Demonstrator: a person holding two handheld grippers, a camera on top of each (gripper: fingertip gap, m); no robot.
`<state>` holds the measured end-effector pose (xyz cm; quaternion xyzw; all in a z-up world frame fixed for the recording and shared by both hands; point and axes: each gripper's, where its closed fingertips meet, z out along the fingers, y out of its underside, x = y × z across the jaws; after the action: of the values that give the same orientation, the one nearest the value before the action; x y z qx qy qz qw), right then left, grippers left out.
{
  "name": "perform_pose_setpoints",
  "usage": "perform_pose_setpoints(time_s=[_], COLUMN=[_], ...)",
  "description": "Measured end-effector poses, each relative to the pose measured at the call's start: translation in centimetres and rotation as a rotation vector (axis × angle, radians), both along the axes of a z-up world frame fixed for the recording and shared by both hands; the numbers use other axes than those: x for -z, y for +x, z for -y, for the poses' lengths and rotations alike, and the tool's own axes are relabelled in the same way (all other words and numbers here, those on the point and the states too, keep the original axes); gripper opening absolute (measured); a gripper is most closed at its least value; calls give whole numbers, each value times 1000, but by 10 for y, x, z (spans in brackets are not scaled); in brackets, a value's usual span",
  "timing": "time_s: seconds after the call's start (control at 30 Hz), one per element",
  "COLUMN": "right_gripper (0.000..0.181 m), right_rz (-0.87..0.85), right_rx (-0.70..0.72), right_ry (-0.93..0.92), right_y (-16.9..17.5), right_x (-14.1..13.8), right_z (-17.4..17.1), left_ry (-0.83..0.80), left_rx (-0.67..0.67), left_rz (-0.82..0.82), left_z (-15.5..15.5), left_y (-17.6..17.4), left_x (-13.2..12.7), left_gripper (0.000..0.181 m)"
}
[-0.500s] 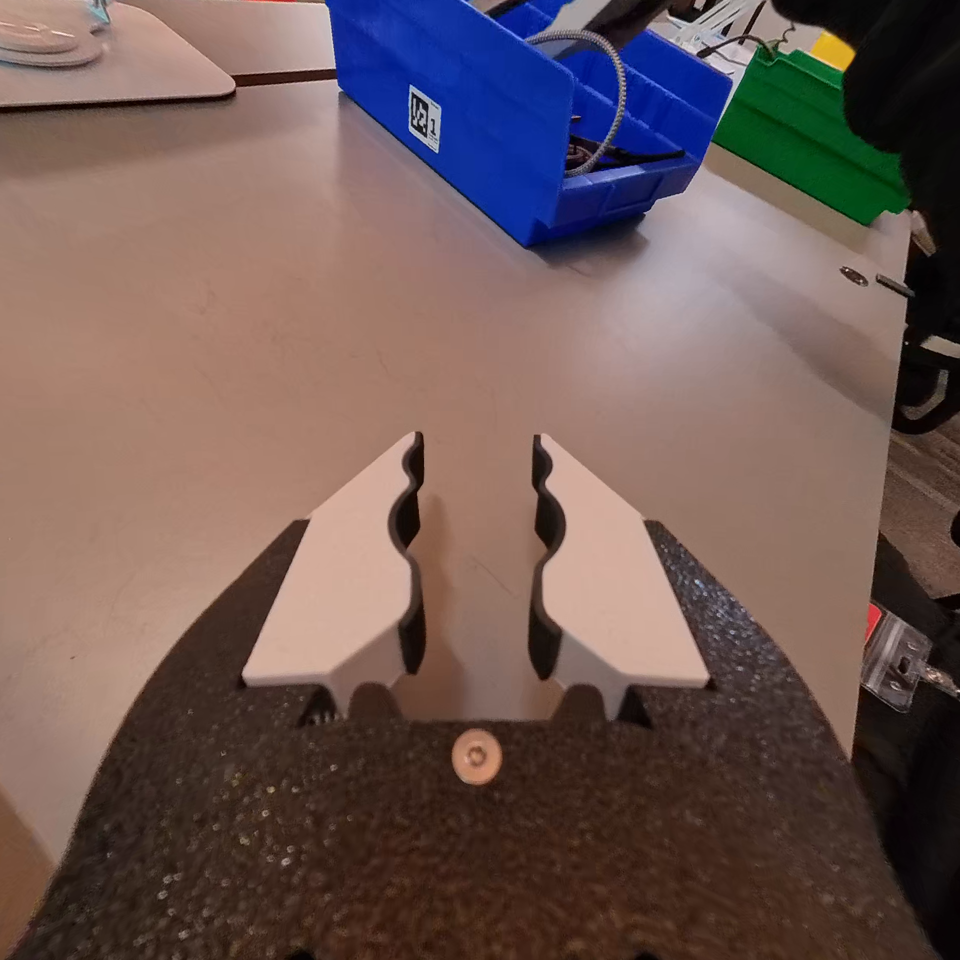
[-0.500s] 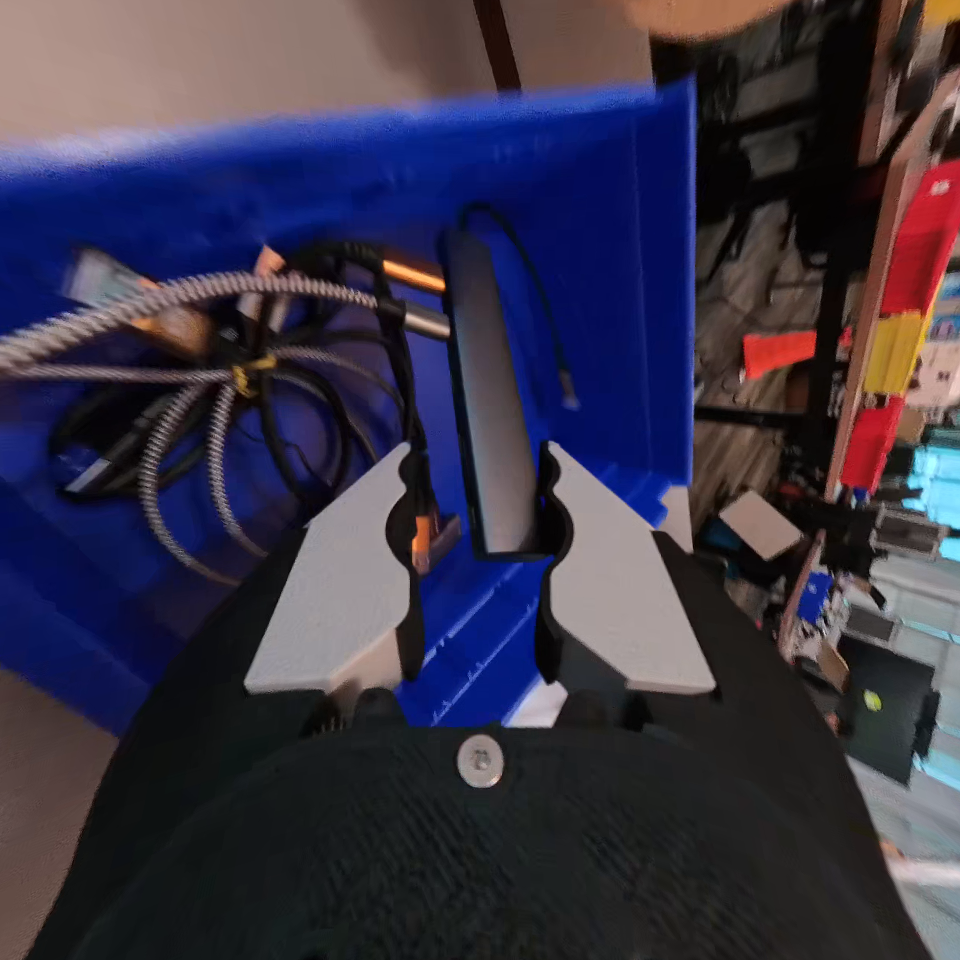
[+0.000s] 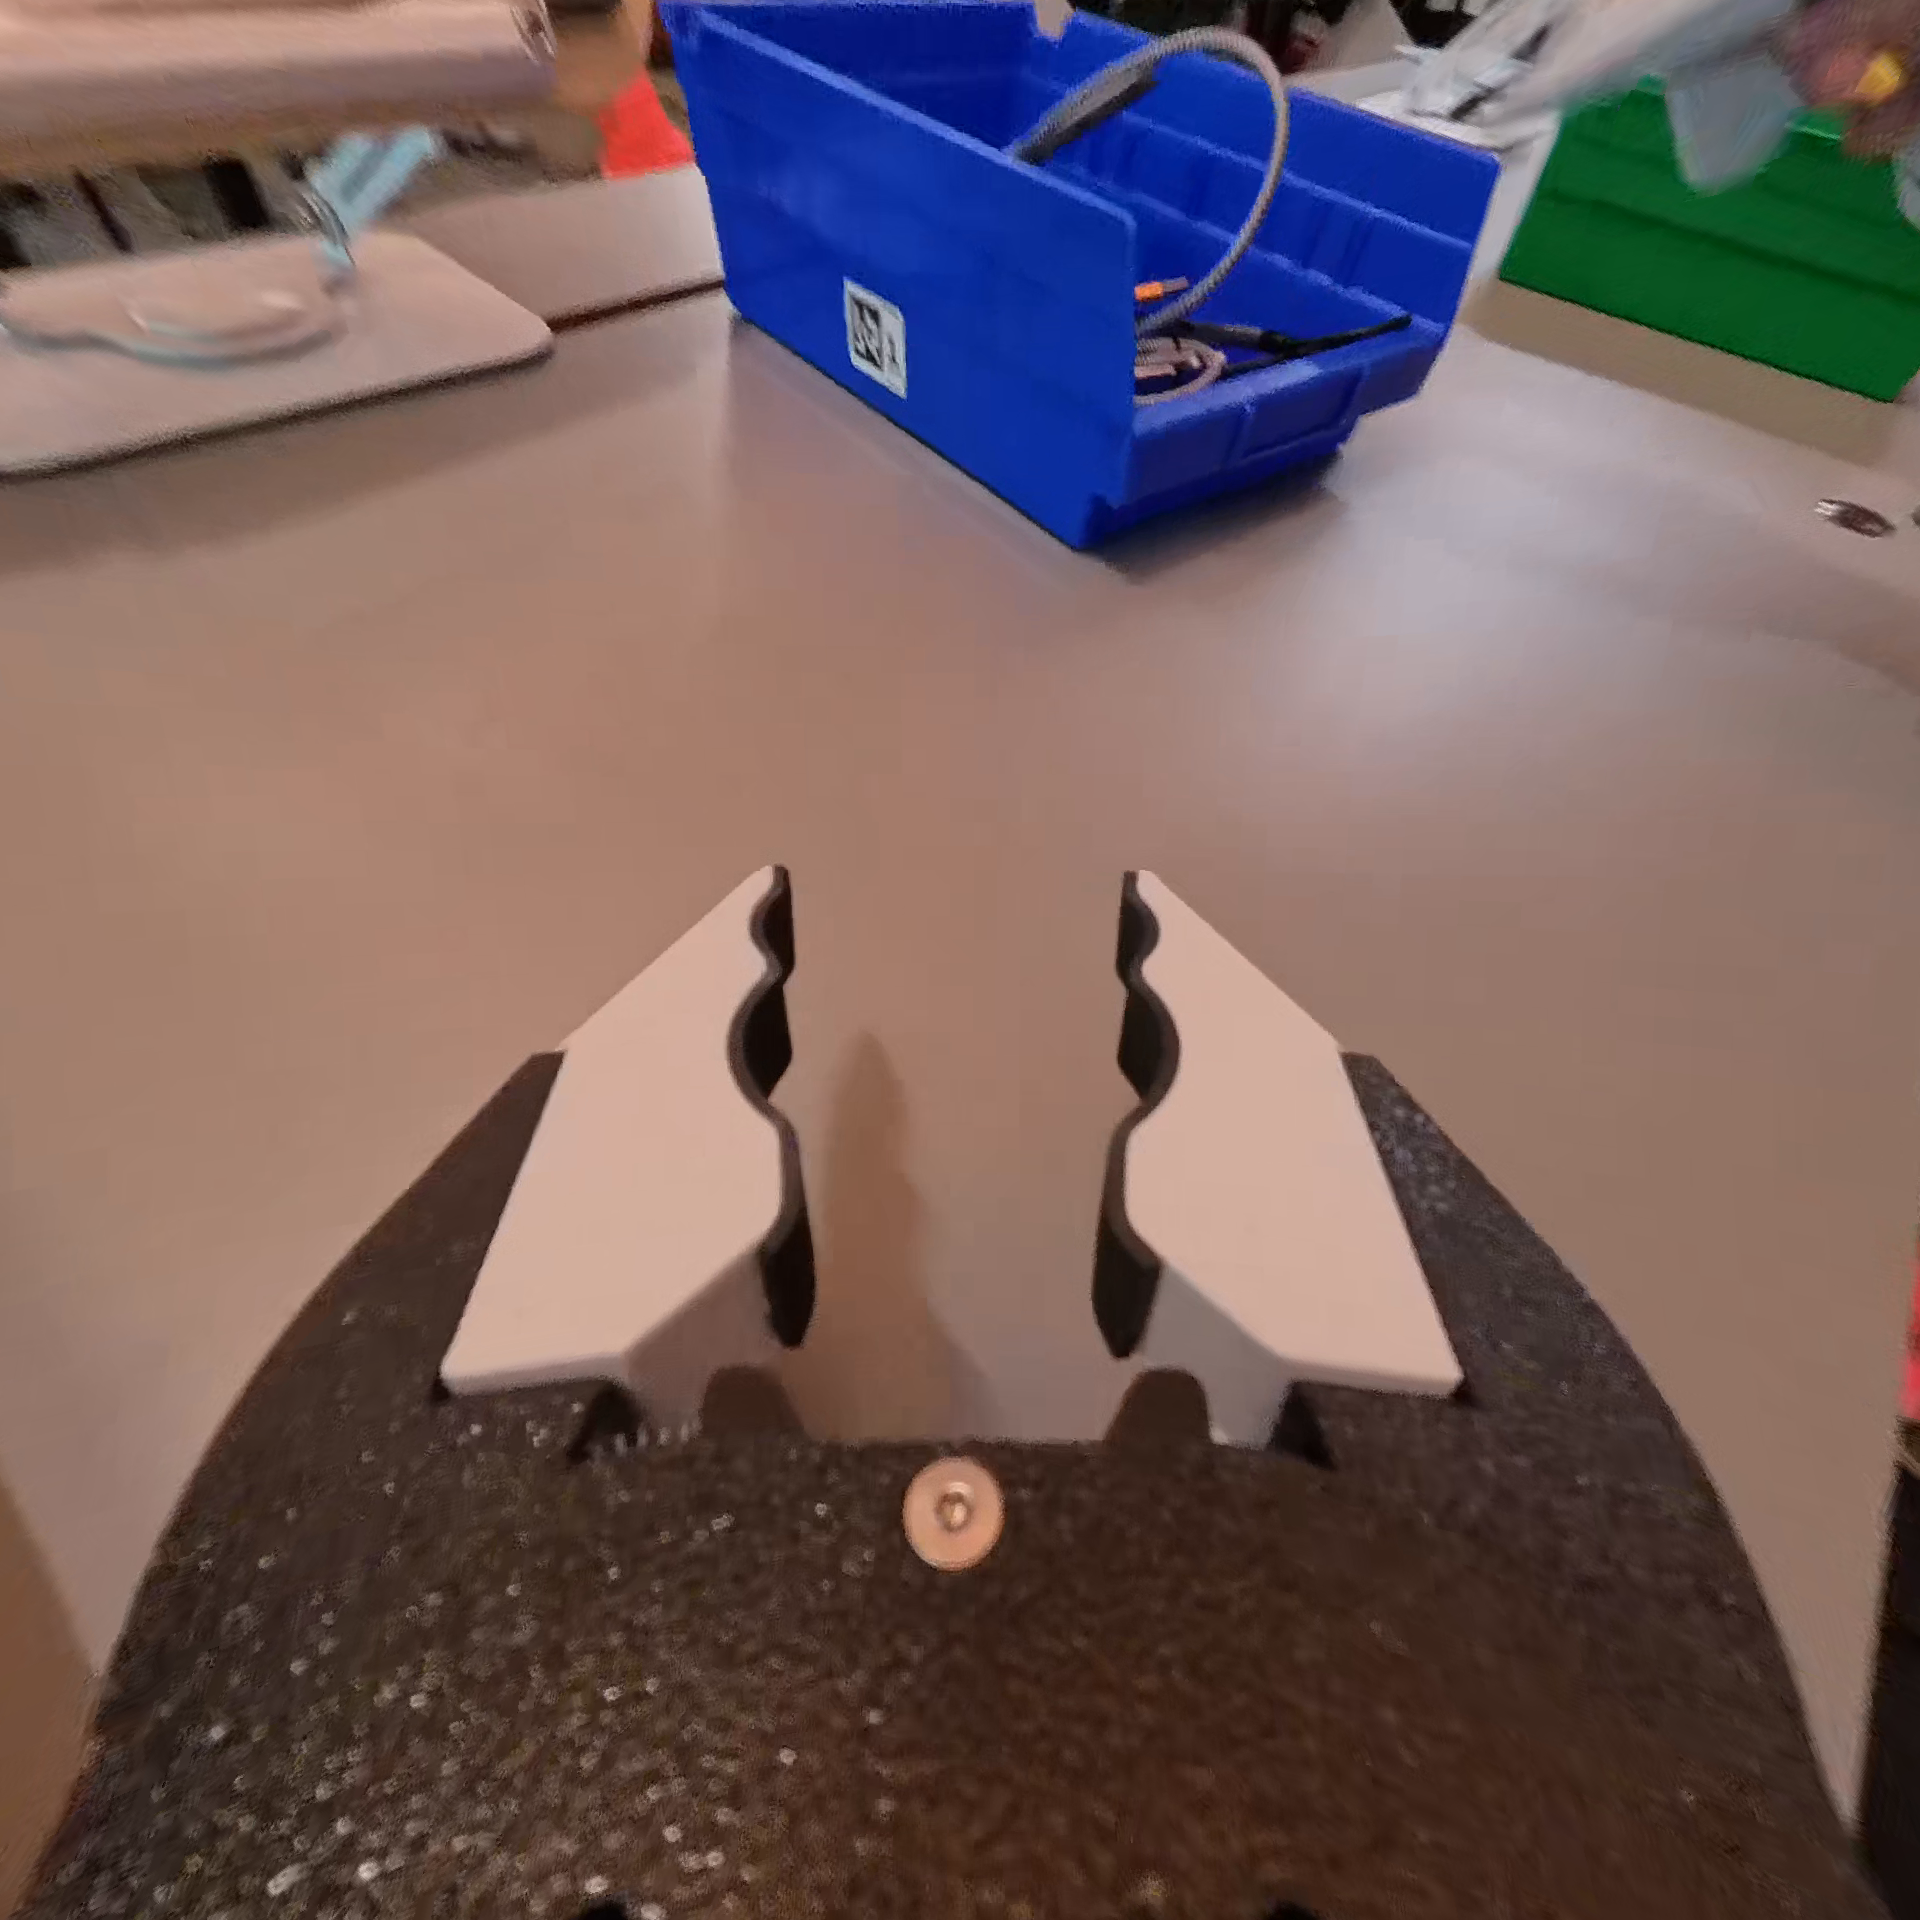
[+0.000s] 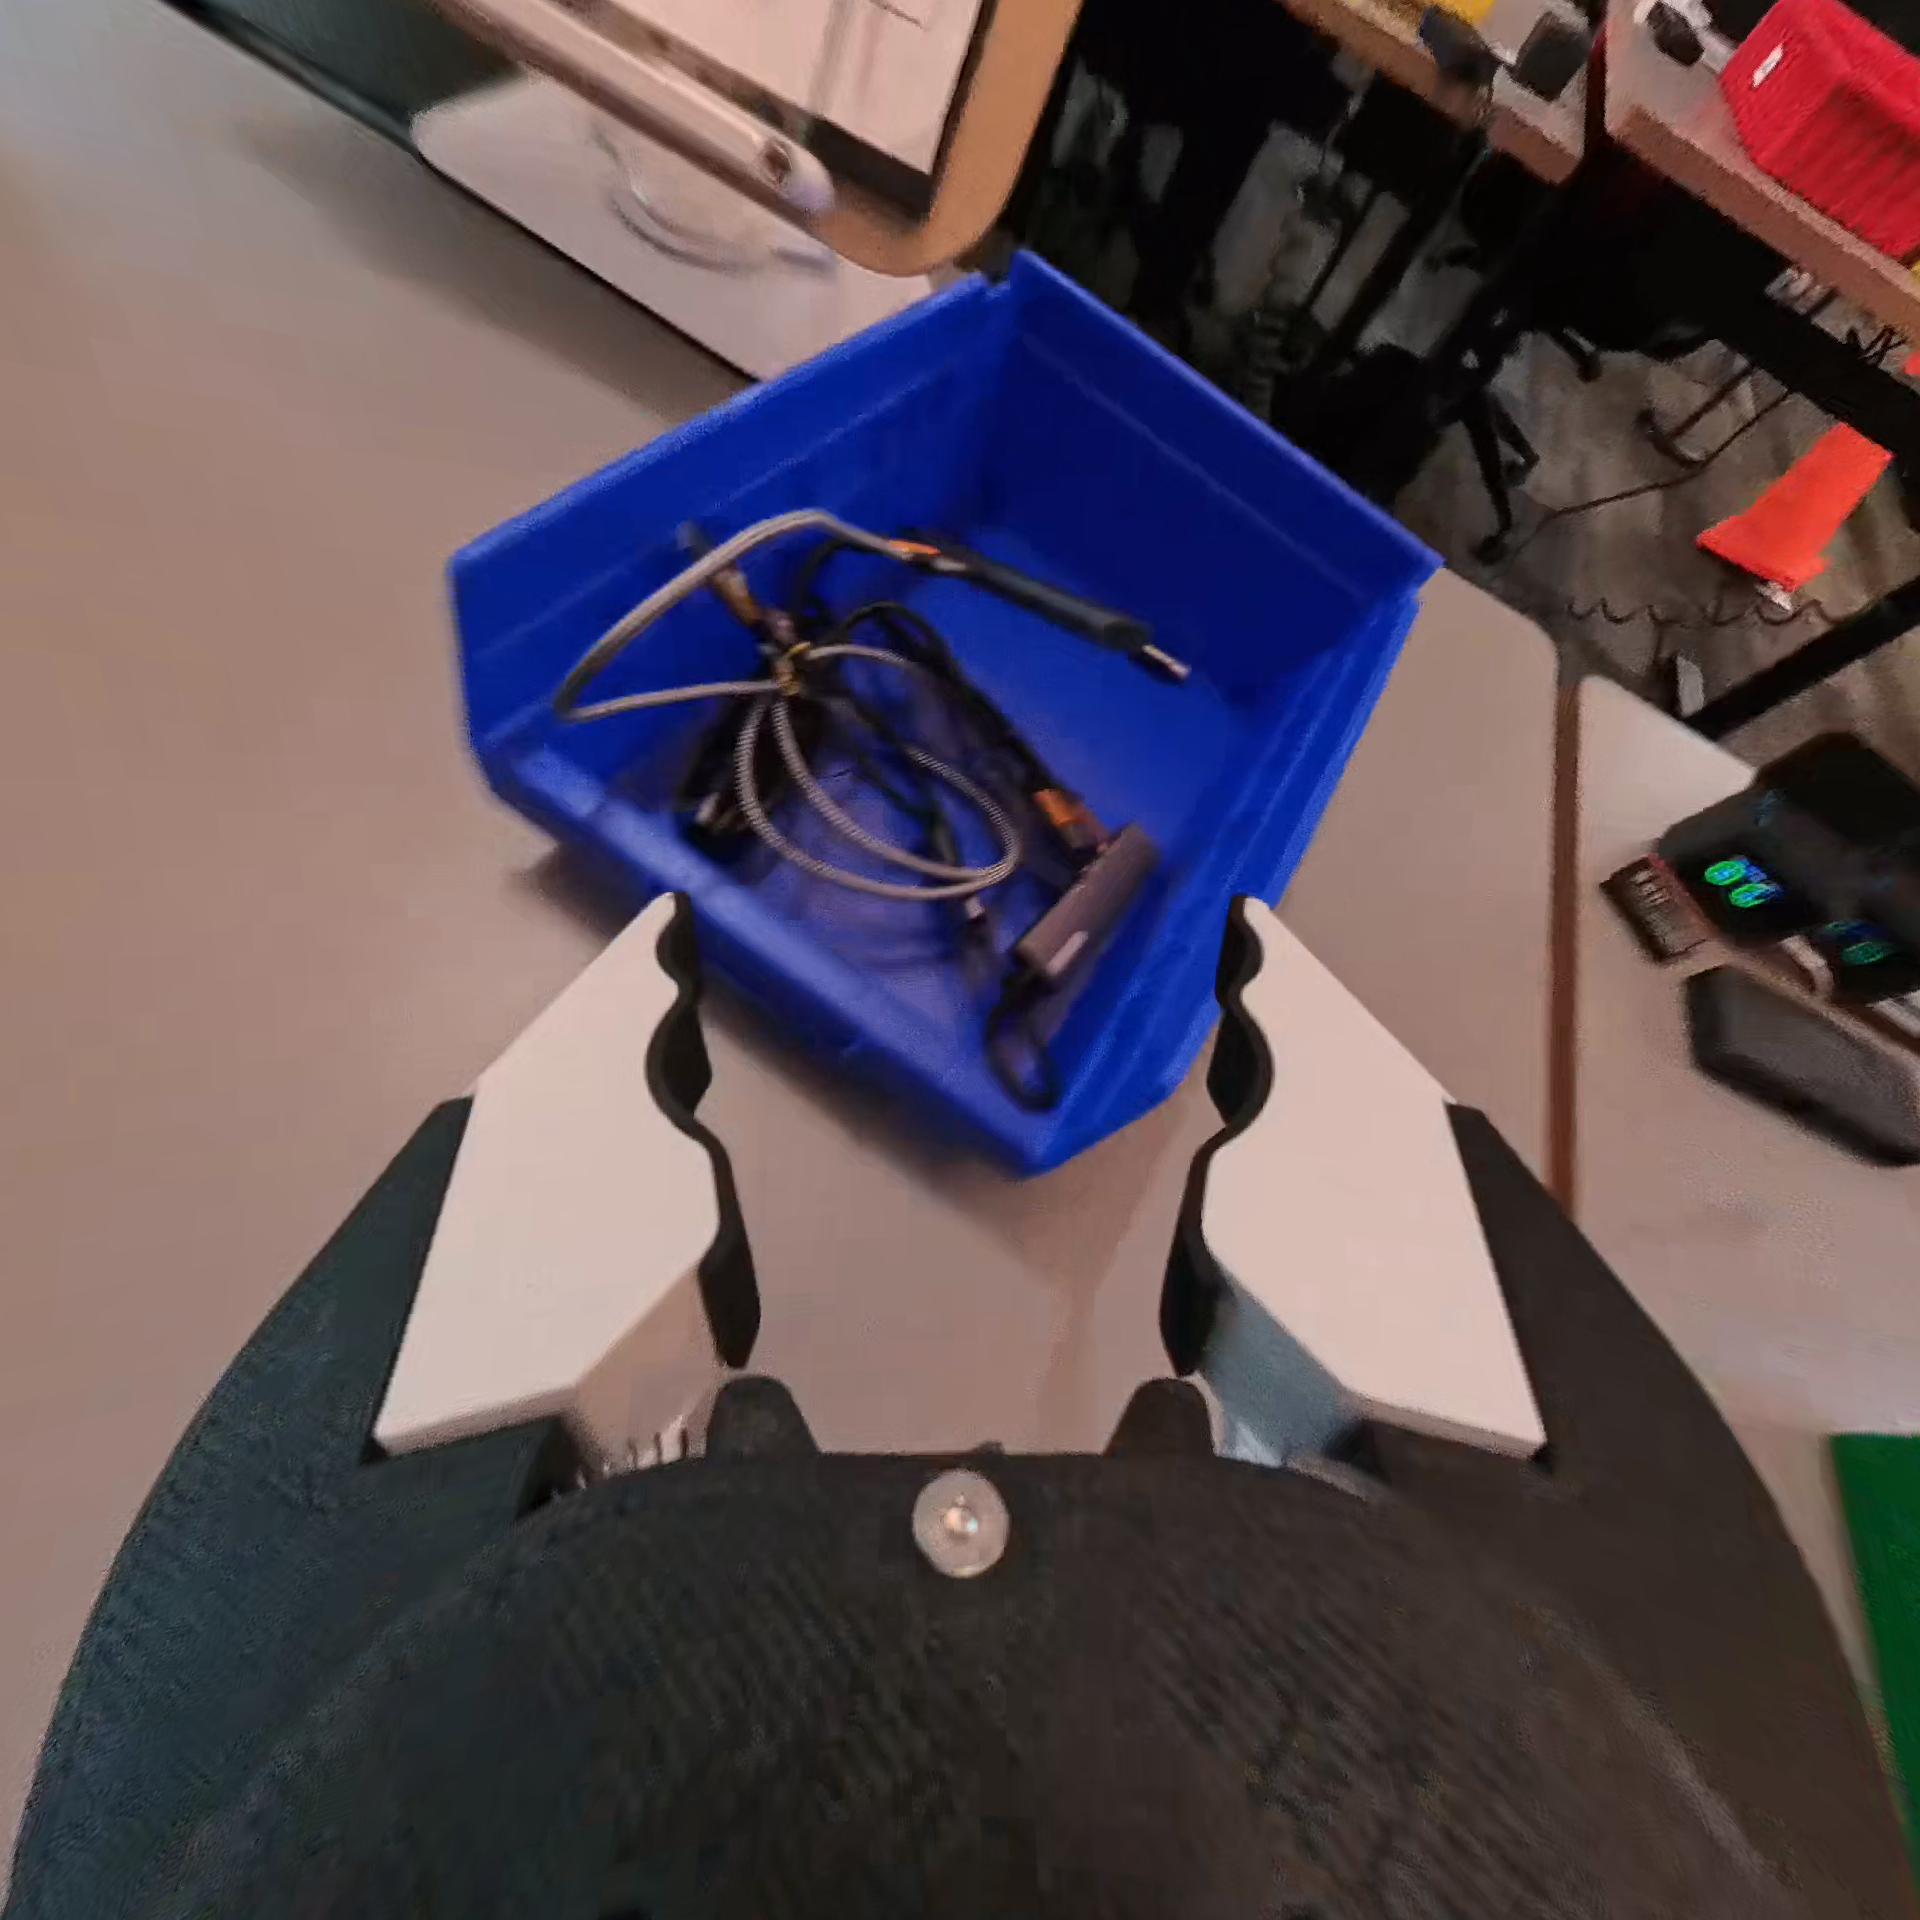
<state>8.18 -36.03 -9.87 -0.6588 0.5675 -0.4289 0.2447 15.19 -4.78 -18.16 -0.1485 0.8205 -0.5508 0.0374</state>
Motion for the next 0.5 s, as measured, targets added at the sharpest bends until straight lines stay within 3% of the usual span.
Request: perform_pose_setpoints(time_s=[0.07, 0.17, 0.27, 0.33, 0.43, 0.5], right_gripper=[98, 99, 107, 109, 109, 107], right_rz=[72, 151, 128, 193, 226, 243], right_rx=[8, 96, 231, 238, 215, 205], right_ry=[55, 99, 103, 85, 104, 95], right_y=[-25, -48, -63, -67, -70, -72], right_x=[15, 30, 28, 15, 4, 0], right_z=[-14, -10, 8, 10, 4, 1], left_ry=[-5, 8, -10, -17, 69, 154], left_rx=[-41, -32, -63, -98, -89, -126], left_rz=[69, 167, 244, 274, 304, 326], left_z=[15, 62, 125, 164, 211, 227], left_y=[1, -3, 1, 8, 16, 27], left_x=[-9, -28, -49, -56, -40, -25], left_gripper=[64, 73, 81, 83, 79, 69])
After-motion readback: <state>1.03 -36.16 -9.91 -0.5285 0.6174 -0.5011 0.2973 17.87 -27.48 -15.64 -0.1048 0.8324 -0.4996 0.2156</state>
